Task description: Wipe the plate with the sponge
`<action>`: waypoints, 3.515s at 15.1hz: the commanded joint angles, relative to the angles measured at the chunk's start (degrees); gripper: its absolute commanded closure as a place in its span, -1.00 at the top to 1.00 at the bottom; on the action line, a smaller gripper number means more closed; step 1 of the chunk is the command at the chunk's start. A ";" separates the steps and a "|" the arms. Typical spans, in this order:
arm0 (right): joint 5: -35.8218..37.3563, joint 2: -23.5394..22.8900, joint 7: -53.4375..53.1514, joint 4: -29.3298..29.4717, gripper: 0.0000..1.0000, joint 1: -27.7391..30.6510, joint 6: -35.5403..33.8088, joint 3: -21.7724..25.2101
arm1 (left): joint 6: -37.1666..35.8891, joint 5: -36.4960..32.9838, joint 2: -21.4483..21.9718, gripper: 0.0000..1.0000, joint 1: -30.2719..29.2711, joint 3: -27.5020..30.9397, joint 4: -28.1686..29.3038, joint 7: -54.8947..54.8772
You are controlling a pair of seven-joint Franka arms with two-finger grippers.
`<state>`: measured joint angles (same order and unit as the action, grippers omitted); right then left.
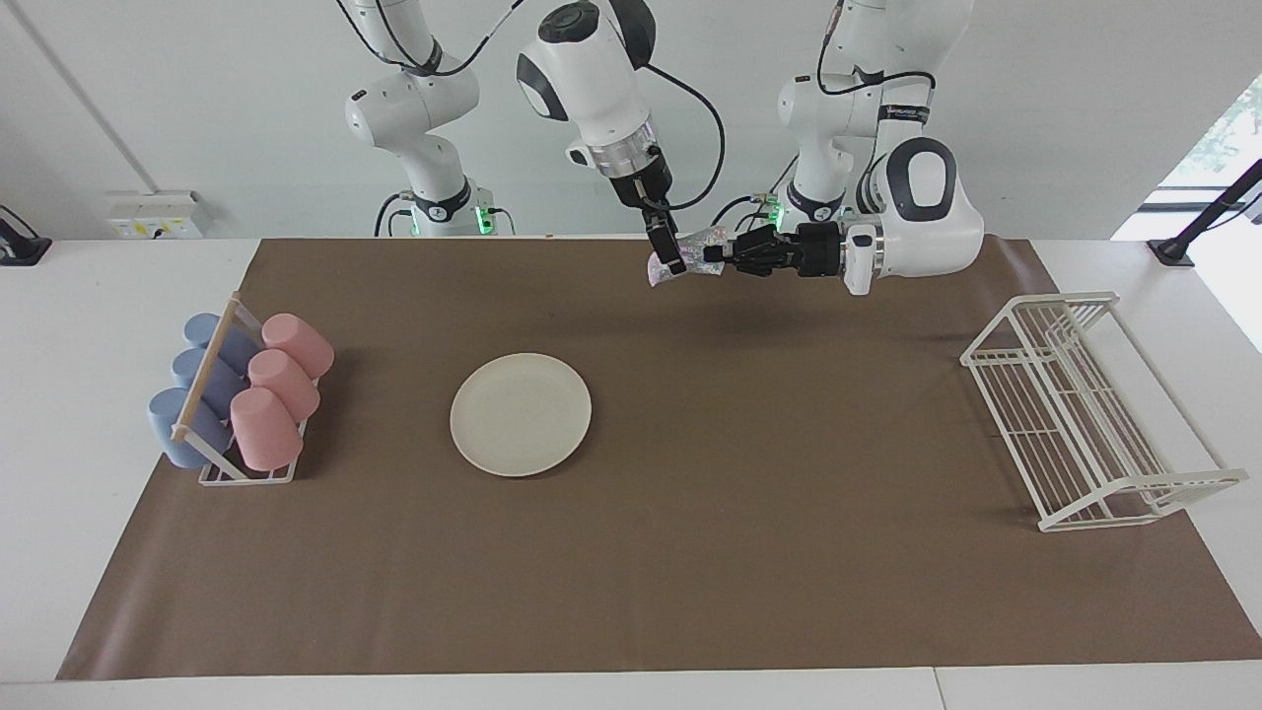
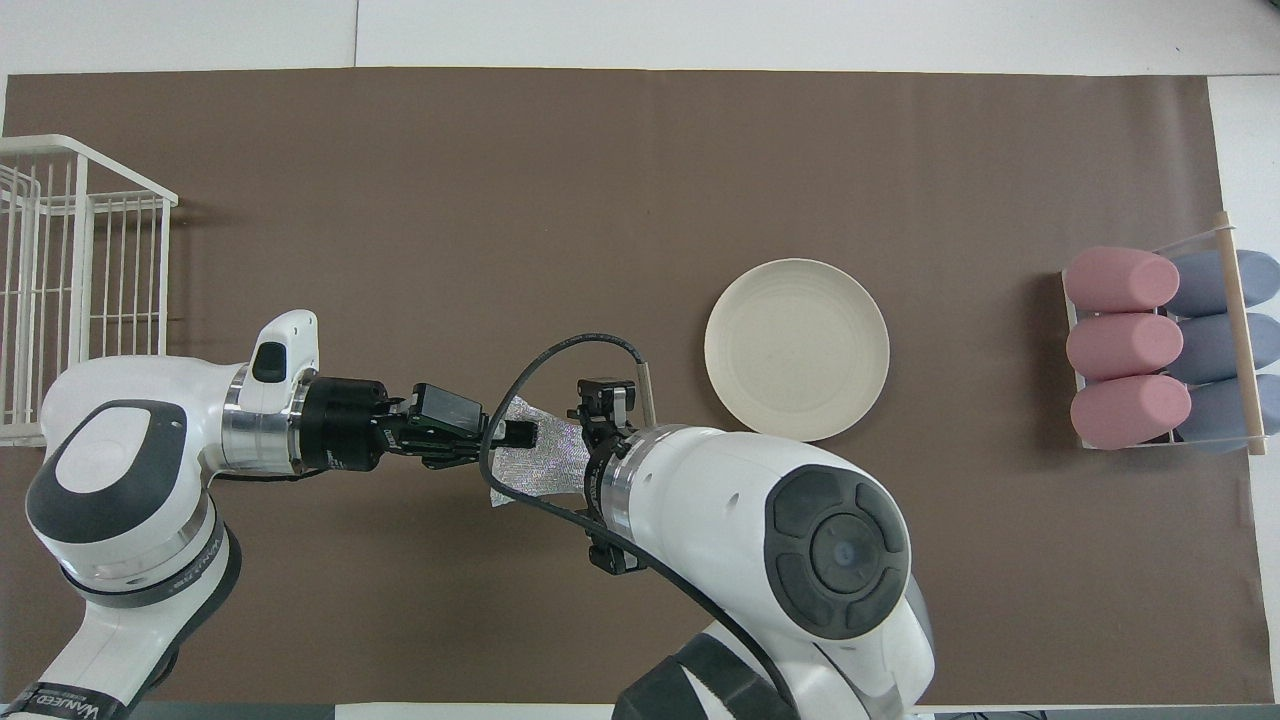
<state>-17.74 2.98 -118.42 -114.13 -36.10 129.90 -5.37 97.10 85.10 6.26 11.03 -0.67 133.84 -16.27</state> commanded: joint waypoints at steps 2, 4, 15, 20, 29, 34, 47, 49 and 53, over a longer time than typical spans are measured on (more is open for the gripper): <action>-1.51 0.18 5.65 -0.57 -1.00 0.33 1.14 -0.25 | -0.51 1.12 1.92 -1.00 0.22 0.59 2.12 -0.95; -1.51 0.27 5.92 -0.57 -1.00 0.24 1.05 -0.25 | -0.51 1.12 1.92 -1.00 0.22 0.59 2.12 -0.95; -1.42 0.27 7.32 -0.48 -1.00 0.24 0.88 -0.25 | -0.51 0.42 1.92 1.00 0.31 0.59 2.04 -0.95; -0.37 0.27 13.99 -0.65 -1.00 2.08 0.17 -0.17 | -0.07 0.33 1.92 1.00 0.39 0.59 2.04 -1.04; 5.34 -9.13 35.96 -3.36 -1.00 15.17 4.80 -0.17 | 3.97 -18.70 0.78 1.00 -6.45 0.59 0.63 -2.19; 5.61 -13.08 45.04 -10.41 -1.00 19.93 12.48 -0.17 | 9.69 -31.71 0.24 1.00 -7.51 0.76 0.11 -1.92; 5.52 -15.11 59.52 -12.69 -1.00 26.69 16.61 -0.17 | 9.08 -39.22 0.16 1.00 -10.76 0.59 -2.36 -1.48; 5.52 -15.37 62.16 -12.69 -1.00 27.75 17.66 -0.17 | 9.25 -39.22 0.07 1.00 -10.77 0.59 -2.36 -1.22; 5.18 -15.20 61.12 -13.04 -1.00 26.62 17.58 -0.17 | 8.72 -39.22 0.25 1.00 -11.12 0.59 -2.36 -1.04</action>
<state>-12.71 -11.95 -57.38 -125.88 -9.34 145.97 -4.87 106.14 47.10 6.19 0.93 0.28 131.67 -17.78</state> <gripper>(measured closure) 0.907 0.000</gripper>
